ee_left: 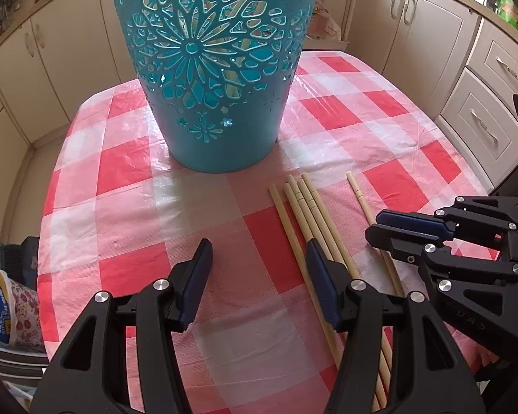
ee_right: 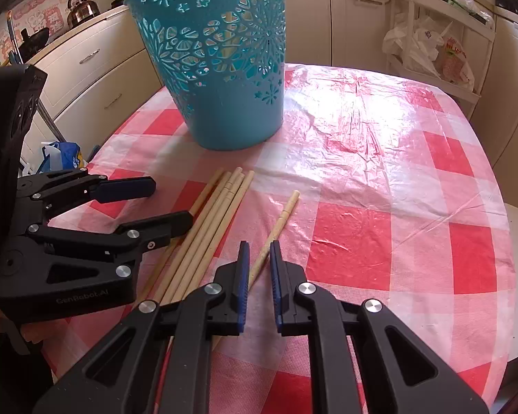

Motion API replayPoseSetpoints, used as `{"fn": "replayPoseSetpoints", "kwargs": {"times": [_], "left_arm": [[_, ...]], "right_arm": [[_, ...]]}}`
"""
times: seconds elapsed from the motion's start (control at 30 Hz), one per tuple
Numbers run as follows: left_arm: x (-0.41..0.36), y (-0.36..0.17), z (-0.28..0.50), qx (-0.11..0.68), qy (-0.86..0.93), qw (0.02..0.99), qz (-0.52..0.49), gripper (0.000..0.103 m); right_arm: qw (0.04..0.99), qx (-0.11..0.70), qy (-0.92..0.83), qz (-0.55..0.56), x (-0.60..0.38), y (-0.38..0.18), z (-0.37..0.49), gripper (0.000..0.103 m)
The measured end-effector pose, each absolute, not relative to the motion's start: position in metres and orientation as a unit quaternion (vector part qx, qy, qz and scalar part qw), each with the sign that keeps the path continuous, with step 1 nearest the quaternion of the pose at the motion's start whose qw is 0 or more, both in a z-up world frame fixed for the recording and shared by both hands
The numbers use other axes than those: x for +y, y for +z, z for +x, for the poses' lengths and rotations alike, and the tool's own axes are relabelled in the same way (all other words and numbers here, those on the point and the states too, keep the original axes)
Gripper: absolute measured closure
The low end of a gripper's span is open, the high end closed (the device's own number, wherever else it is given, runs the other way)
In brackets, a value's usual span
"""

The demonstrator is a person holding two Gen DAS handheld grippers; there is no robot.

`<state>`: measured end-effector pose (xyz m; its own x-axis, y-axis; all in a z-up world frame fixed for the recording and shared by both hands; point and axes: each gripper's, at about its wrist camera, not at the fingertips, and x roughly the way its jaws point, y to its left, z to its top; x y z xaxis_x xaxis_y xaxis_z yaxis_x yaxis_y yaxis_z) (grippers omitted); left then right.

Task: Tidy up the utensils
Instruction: 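Move both open grippers back to the chopsticks on the table, then close the left gripper on a chopstick while the right gripper closes on another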

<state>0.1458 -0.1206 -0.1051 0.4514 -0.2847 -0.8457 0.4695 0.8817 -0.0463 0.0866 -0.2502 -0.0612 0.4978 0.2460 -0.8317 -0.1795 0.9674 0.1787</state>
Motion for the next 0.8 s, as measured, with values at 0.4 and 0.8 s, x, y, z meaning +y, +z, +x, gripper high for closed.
{"fn": "replayPoseSetpoints", "kwargs": {"times": [0.4,0.8], "left_arm": [[-0.121,-0.105,0.148,0.462,-0.235,0.843,0.140,0.067],[-0.110,-0.098,0.142,0.453,-0.326,0.802,0.213,0.089]], "right_arm": [[0.865,0.482,0.138,0.026,-0.244,-0.061,0.087,0.083],[0.862,0.486,0.142,-0.001,-0.236,-0.060,0.090,0.086]]}}
